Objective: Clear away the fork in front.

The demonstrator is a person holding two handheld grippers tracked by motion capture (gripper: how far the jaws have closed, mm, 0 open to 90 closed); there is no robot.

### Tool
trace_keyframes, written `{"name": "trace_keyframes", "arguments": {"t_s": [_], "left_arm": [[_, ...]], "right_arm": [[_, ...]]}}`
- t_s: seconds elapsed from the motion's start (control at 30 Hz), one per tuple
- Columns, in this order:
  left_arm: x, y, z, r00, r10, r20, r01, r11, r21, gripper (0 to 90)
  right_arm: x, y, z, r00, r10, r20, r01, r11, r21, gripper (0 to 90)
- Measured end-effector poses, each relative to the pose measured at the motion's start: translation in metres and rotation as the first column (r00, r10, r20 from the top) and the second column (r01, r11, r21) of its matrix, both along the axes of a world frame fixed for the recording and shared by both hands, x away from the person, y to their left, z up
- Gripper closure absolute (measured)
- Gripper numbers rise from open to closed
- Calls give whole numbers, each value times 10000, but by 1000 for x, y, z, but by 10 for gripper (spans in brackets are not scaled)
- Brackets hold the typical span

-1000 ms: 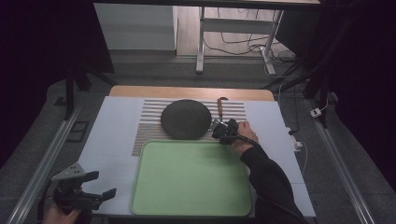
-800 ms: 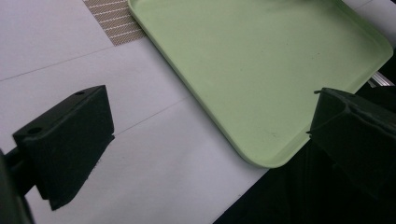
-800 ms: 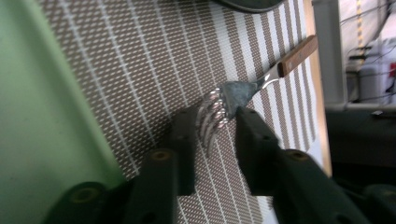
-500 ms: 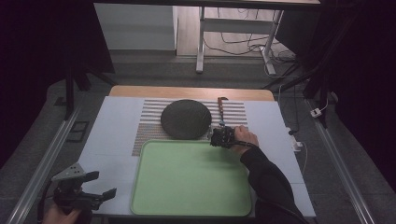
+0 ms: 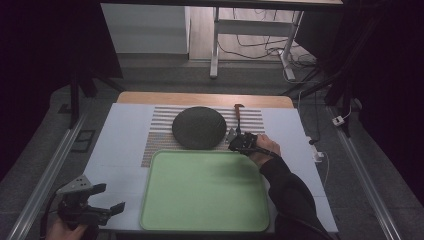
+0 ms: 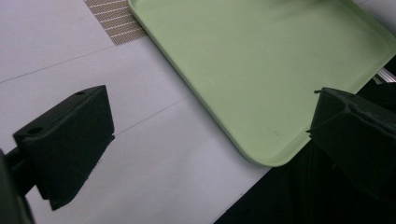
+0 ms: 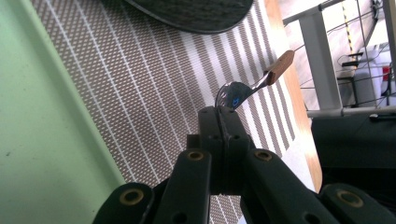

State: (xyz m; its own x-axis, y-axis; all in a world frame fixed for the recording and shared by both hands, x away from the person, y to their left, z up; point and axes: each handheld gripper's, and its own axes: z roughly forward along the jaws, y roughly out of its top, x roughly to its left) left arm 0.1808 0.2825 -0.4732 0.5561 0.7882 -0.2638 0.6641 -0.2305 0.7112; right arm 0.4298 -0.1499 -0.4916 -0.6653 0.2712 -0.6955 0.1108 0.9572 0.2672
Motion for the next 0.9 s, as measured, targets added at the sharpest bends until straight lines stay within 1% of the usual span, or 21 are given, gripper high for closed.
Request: {"name": "trace_keyframes", "arguments": {"t_s": [0.07,0.1,0.13,0.17,0.2,0.23,0.27,0.3,0.37,0.43,0.5,0.57,0.63,0.67,0.7,0.73,0.77,0.8,0.83,0.87,0.9], "left_arm": [[0,-1,0,10000,10,-3,-10,10000,55,0],[0,-1,0,10000,-1,-30,1,10000,60,0],[0,-1,0,10000,-30,-51,30,10000,61,0],[0,-1,0,10000,-59,-54,59,10000,73,0],[1,-1,0,9999,-97,-55,98,9999,83,0],[1,-1,0,9999,-108,-75,108,9999,85,0],[1,-1,0,9999,-100,-112,100,9999,63,0],[1,-1,0,9999,-105,-134,106,9999,56,0],[2,-1,0,9997,-149,-178,151,9999,70,0],[3,-2,0,9995,-190,-235,191,9998,49,0],[3,-3,0,9993,-267,-266,269,9996,92,0],[5,-5,0,9989,-413,-210,415,9991,120,0],[6,-5,1,9988,-434,-213,435,9990,64,0],[7,-5,1,9983,-544,-213,543,9985,-44,0],[7,-5,1,9983,-544,-213,543,9985,-44,0],[8,-5,1,9979,-605,-223,602,9981,-135,0],[9,-5,1,9977,-639,-211,635,9978,-175,0],[10,-5,2,9976,-667,-186,663,9976,-189,0],[11,-6,2,9973,-717,-152,714,9973,-187,0],[12,-6,2,9970,-767,-133,765,9969,-201,0],[13,-7,2,9963,-857,-76,855,9961,-208,0]], "right_arm": [[-1,-3,5,9999,-140,19,139,9995,267,897],[-3,-4,6,9996,-278,-72,282,9982,536,897],[-3,-5,9,9996,-264,-39,266,9975,659,896],[-3,-7,12,9995,-269,-162,282,9960,852,897],[-5,-7,13,9990,-390,-195,409,9933,1081,897],[-5,-7,13,9990,-390,-195,409,9933,1081,897],[-6,-9,16,9990,-351,-277,381,9922,1191,897],[-8,-12,19,9988,-375,-310,415,9887,1438,896],[-10,-15,23,9984,-383,-418,451,9834,1760,897],[-12,-19,27,9973,-380,-626,506,9758,2128,897],[-15,-22,31,9960,-406,-792,599,9639,2594,896],[-18,-26,36,9950,-342,-939,605,9539,2941,896],[-21,-30,39,9935,-262,-1109,620,9409,3330,897],[-23,-32,41,9923,-200,-1222,619,9349,3494,897],[-25,-34,43,9913,-154,-1306,629,9276,3682,896],[-26,-37,44,9899,-30,-1415,586,9188,3903,896],[-28,-39,46,9878,27,-1554,628,9079,4145,896],[-29,-41,48,9856,68,-1687,678,8994,4318,897],[-30,-43,50,9842,116,-1768,712,8879,4546,896],[-30,-43,50,9842,116,-1768,712,8879,4546,896],[-31,-46,52,9820,179,-1879,748,8771,4745,896]]}}
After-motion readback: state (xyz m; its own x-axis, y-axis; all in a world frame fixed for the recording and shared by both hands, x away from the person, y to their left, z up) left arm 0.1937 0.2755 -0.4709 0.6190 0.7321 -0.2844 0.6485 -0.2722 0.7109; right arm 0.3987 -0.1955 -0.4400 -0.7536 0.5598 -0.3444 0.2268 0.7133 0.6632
